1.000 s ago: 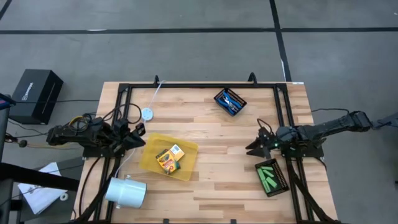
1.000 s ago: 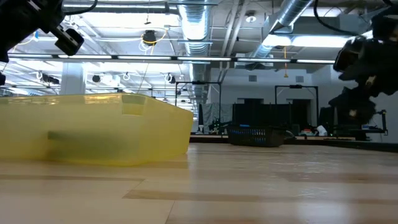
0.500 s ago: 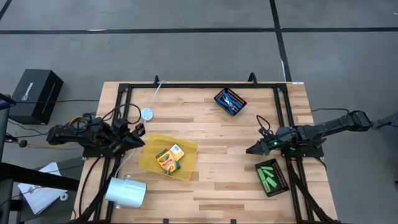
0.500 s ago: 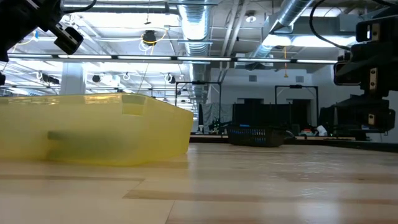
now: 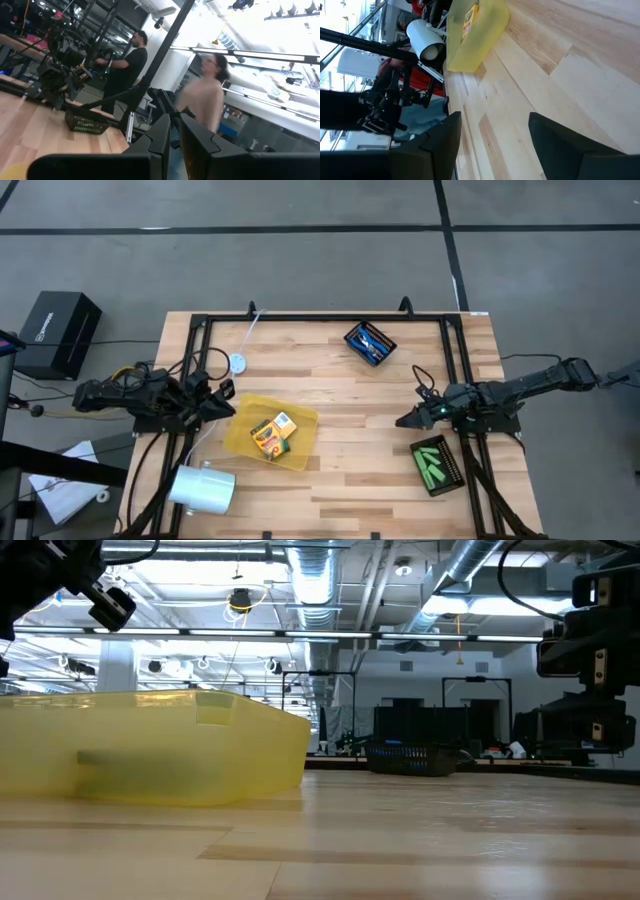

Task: Pick & Place School Supplies
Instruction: Return to Home Position

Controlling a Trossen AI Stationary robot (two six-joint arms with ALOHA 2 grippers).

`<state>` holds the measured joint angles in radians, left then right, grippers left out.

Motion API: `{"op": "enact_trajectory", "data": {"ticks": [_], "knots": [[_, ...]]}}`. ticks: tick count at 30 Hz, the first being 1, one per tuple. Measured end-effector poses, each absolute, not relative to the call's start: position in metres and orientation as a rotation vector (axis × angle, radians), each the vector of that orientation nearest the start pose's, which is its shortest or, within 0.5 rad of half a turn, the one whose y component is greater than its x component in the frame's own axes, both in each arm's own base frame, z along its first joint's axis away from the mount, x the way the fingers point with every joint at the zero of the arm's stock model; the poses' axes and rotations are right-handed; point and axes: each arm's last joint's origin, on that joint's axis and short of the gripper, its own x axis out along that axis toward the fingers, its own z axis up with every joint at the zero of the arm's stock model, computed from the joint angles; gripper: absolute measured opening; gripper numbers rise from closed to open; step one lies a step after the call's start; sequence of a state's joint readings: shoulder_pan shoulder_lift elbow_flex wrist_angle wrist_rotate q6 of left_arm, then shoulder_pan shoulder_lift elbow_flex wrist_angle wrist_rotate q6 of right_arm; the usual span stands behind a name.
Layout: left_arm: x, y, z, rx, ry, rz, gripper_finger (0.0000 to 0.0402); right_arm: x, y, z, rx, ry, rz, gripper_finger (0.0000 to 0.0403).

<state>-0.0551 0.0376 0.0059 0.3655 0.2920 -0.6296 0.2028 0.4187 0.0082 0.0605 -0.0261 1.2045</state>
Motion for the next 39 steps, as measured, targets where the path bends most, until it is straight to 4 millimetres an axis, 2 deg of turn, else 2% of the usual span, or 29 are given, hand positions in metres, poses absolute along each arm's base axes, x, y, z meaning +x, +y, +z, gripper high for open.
{"op": "enact_trajectory", "data": {"ticks": [39], "knots": [[0.117, -0.015, 0.172, -0.619, 0.072, -0.348, 0.0035, 0.116, 0.025, 0.135, 1.155, 0.441, -0.012, 0.0224]]}}
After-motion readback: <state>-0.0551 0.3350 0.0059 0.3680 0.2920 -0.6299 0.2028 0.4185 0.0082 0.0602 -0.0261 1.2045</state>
